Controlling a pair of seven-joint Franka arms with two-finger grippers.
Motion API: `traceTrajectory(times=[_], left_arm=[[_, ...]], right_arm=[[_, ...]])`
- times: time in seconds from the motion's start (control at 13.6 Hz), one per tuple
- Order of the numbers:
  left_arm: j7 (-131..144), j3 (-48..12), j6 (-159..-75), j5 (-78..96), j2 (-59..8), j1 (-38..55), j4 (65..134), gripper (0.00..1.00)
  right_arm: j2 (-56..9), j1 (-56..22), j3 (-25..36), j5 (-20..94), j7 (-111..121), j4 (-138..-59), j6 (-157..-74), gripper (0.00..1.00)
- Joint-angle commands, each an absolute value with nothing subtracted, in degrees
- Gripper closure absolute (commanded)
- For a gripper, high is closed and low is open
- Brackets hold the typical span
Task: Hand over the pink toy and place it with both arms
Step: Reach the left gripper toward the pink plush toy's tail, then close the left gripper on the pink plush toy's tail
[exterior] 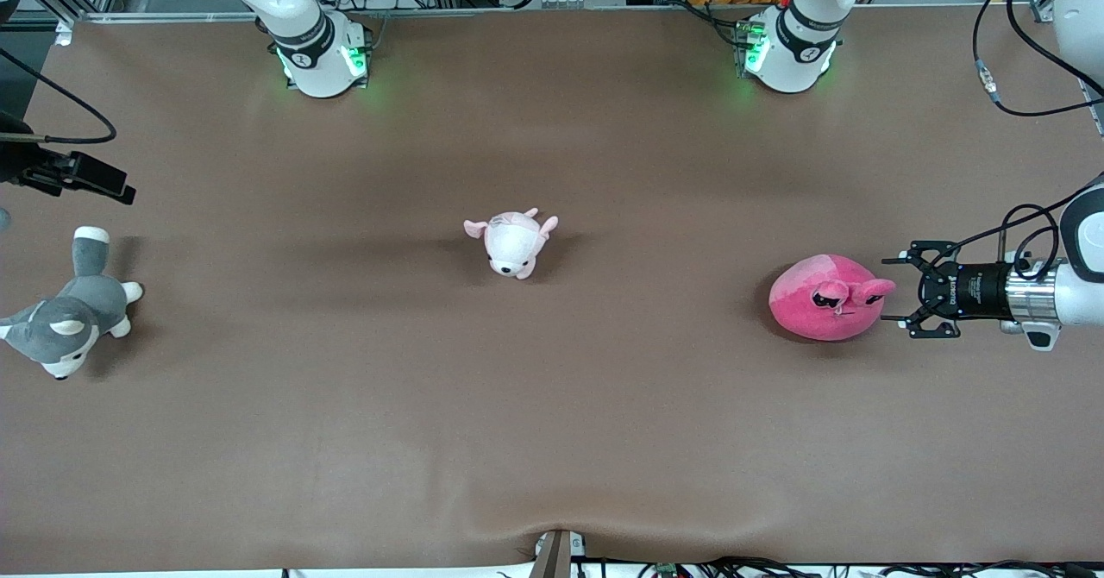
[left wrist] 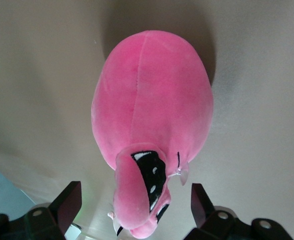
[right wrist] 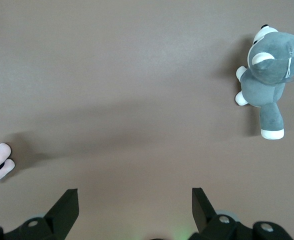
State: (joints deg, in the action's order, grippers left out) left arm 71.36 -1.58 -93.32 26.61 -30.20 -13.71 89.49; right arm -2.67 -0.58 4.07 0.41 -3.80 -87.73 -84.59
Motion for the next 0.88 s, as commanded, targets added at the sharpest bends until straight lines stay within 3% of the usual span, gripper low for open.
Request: traceTrajectory(times=[0.0, 0.44, 0.81], left_arm=[[71.63, -1.76, -94.22, 28.03, -30.23, -13.97, 90.18, 0.14], [71.46, -1.76, -94.22, 28.48, -31.02, -14.06, 90.26, 0.25], [71.19, -1.76, -94.31, 28.48, -31.11, -14.59, 90.26, 0.45]], right_arm=[[-2.72, -1.32, 3.96, 1.23, -3.34, -87.54, -84.99, 0.0], [-2.81, -0.97, 3.96, 1.23, -3.43, -87.36, -84.99, 0.0], [-2.81, -1.23, 3.96, 1.23, -3.43, -87.36, -84.9, 0.0]])
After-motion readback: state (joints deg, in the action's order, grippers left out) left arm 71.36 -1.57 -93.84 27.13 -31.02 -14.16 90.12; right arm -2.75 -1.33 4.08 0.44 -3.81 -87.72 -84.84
